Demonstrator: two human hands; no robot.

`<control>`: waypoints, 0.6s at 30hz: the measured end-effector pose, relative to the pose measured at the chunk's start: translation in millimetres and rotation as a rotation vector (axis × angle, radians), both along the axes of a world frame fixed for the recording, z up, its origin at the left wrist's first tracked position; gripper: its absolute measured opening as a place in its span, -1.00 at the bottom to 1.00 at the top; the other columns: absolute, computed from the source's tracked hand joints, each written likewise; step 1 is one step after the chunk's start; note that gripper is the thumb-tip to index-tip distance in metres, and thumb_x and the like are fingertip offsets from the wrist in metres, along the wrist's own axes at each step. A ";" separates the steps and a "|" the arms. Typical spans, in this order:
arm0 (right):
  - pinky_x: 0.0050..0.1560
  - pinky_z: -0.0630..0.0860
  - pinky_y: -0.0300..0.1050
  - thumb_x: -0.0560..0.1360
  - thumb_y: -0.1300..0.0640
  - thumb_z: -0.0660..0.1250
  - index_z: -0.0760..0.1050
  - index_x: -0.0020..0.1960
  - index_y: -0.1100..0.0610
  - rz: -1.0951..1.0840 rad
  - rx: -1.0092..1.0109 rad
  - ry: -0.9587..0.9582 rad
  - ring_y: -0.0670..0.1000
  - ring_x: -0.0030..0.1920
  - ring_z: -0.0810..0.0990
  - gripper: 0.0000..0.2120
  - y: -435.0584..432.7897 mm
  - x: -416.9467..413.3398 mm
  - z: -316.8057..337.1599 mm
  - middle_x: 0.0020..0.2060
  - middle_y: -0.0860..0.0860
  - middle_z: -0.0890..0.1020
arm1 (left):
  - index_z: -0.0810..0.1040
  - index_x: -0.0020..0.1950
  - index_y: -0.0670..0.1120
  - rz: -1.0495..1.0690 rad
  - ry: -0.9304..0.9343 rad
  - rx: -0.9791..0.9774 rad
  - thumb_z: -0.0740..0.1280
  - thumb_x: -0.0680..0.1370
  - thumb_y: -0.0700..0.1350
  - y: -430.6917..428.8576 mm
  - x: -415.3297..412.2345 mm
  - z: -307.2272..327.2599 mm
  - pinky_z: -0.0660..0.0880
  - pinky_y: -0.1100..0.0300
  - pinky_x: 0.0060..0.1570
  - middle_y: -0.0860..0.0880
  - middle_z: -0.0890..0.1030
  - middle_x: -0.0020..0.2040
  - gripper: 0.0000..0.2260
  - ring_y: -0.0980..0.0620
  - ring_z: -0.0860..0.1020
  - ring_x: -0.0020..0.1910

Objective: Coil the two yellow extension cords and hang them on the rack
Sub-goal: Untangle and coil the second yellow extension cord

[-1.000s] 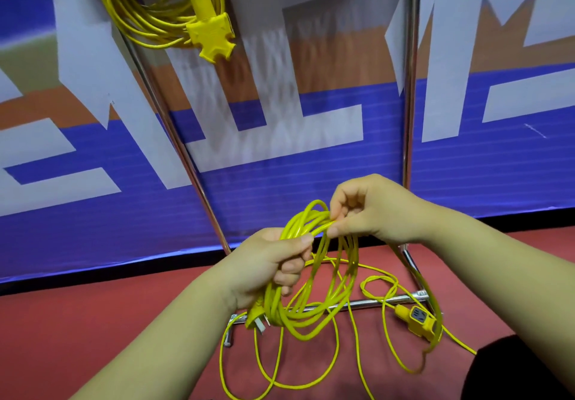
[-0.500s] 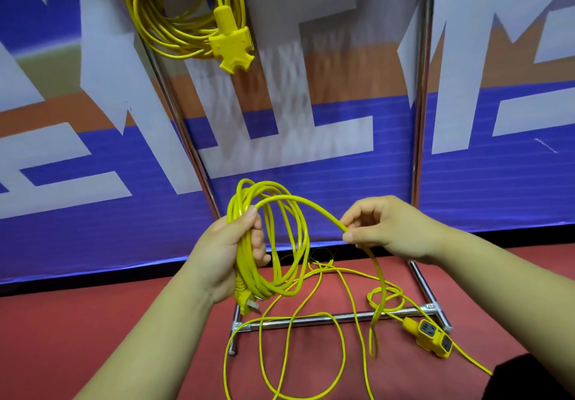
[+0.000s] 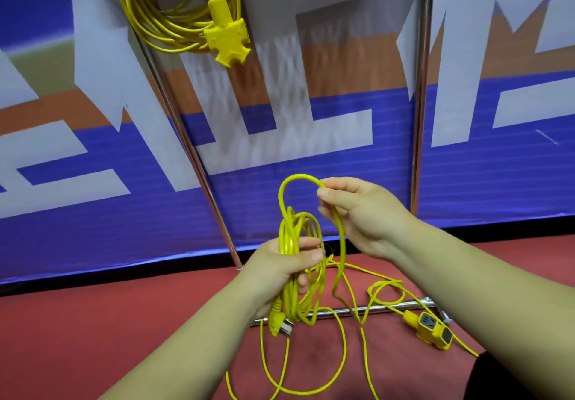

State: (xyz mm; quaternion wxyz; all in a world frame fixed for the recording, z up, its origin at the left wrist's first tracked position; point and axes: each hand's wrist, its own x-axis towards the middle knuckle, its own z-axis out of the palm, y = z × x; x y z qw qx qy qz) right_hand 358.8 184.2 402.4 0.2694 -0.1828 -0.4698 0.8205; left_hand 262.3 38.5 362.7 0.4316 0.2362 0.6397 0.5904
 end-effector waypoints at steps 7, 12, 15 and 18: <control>-0.19 0.55 -0.25 0.54 0.32 0.36 0.58 -0.02 0.18 -0.056 -0.137 0.065 -0.09 -0.35 0.57 -0.92 6.8 0.1 0.5 -0.32 0.01 0.61 | 0.63 -0.01 -0.21 -0.139 0.054 -0.056 0.47 0.52 -0.19 19.9 22.6 -12.2 0.44 0.20 -0.43 -0.17 0.64 -0.22 -0.88 0.07 0.41 -0.53; -0.10 0.60 -0.19 0.53 0.27 0.39 0.61 0.03 0.16 -0.035 0.020 0.043 -0.02 -0.20 0.61 -0.90 21.6 15.0 0.1 -0.18 0.08 0.64 | 0.66 -0.17 -0.15 -0.161 0.091 -0.056 0.51 0.47 -0.06 24.2 19.6 -3.5 0.46 0.18 -0.42 -0.29 0.49 -0.25 -0.84 0.02 0.37 -0.54; 0.00 0.58 -0.15 0.50 0.16 0.45 0.62 0.05 0.05 -0.020 0.279 -0.064 -0.05 -0.08 0.65 -0.86 31.4 26.1 -9.1 -0.09 0.01 0.67 | 0.64 -0.11 -0.21 -0.138 0.050 -0.002 0.47 0.49 -0.09 22.0 15.9 11.4 0.44 0.21 -0.47 -0.22 0.48 -0.33 -0.82 0.08 0.35 -0.57; -0.09 0.50 -0.05 0.45 0.16 0.51 0.55 -0.04 0.10 0.002 0.498 -0.179 -0.02 -0.20 0.55 -0.84 39.6 32.6 -23.2 -0.25 0.01 0.59 | 0.63 -0.15 -0.17 -0.062 -0.036 0.114 0.42 0.47 -0.11 16.7 11.4 31.2 0.42 0.25 -0.51 -0.19 0.49 -0.31 -0.88 0.13 0.32 -0.58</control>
